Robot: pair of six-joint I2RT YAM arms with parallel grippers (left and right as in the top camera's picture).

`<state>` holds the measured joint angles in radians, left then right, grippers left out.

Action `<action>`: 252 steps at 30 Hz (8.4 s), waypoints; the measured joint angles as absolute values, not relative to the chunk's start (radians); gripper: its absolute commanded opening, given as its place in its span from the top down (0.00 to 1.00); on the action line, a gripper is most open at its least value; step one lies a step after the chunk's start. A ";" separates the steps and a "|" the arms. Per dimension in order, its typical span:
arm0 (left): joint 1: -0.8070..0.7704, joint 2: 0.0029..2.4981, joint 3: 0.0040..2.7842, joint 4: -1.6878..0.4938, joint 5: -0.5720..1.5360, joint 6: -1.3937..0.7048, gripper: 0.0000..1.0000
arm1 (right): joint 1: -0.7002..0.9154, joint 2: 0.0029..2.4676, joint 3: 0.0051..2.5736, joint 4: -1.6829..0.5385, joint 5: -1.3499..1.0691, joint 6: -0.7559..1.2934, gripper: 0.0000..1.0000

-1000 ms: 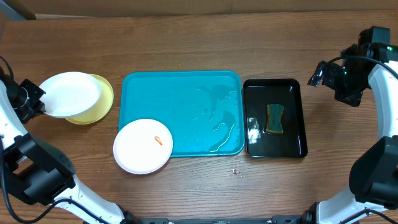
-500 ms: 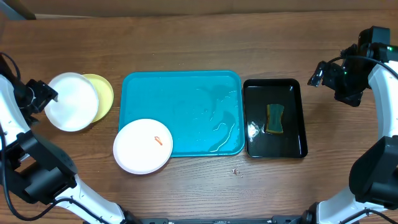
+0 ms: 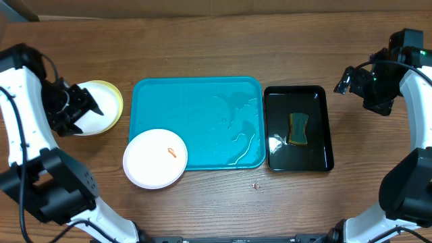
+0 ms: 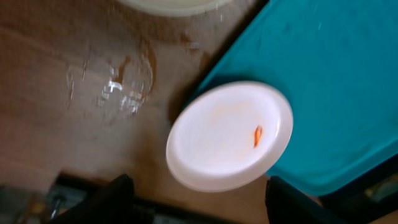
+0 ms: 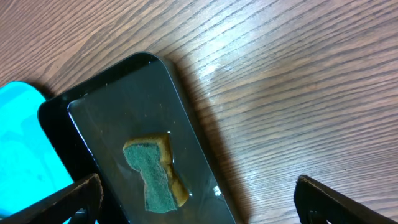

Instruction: Clean dirty plates on tray and stack at the side

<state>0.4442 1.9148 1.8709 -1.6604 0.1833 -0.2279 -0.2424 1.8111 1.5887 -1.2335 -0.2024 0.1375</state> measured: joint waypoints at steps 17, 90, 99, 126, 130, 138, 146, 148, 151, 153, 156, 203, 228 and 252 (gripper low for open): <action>0.288 1.235 1.192 -1.435 0.033 -0.324 0.30 | -0.242 1.811 1.589 -1.234 -0.203 0.138 0.00; -0.077 1.512 0.855 -0.447 0.118 -0.409 0.64 | -0.242 1.811 1.589 -1.126 -0.095 0.089 0.00; -0.112 1.654 0.855 -0.443 0.146 -0.415 0.74 | -0.242 1.811 1.589 -1.114 -0.356 0.088 0.00; -0.125 1.710 1.029 -0.619 0.121 -0.307 0.60 | 0.142 1.811 1.353 -1.223 -0.087 0.242 0.49; -0.125 1.710 1.029 -0.674 0.147 -0.306 0.61 | 0.196 1.811 1.208 -1.091 -0.069 0.267 0.59; -0.125 1.711 1.029 -0.689 0.162 -0.306 0.57 | 0.224 1.800 1.053 -0.889 -0.029 0.285 0.78; -0.125 1.711 1.029 -0.696 0.165 -0.303 0.55 | 0.214 1.811 1.331 -1.197 -0.077 0.285 0.11; -0.125 1.711 1.029 -0.701 0.165 -0.303 0.54 | 0.206 1.811 1.397 -1.177 -0.056 0.284 0.10; -0.130 1.711 1.029 -0.707 0.165 -0.303 0.54 | 0.199 1.811 1.412 -1.137 -0.017 0.284 0.13; -0.131 1.711 1.029 -0.709 0.165 -0.303 0.54 | 0.197 1.811 1.391 -1.100 0.004 0.283 0.20; -0.131 1.711 1.029 -0.712 0.165 -0.303 0.54 | 0.197 1.811 1.334 -1.021 0.018 0.283 0.26; -0.131 1.755 0.993 -0.597 0.159 -0.366 0.94 | 0.197 1.811 1.364 -1.092 0.046 0.264 0.96; -0.131 1.755 0.992 -0.538 0.093 -0.284 0.96 | 0.284 1.811 1.464 -1.204 0.251 0.287 0.96; -0.131 1.755 0.992 -0.538 0.093 -0.284 0.96 | 0.687 1.850 1.466 -0.770 0.194 0.211 0.96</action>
<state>-0.1314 1.7546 0.9916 -0.5381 0.0933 -0.2836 0.6872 1.8496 1.4658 -0.7700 0.1944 0.2111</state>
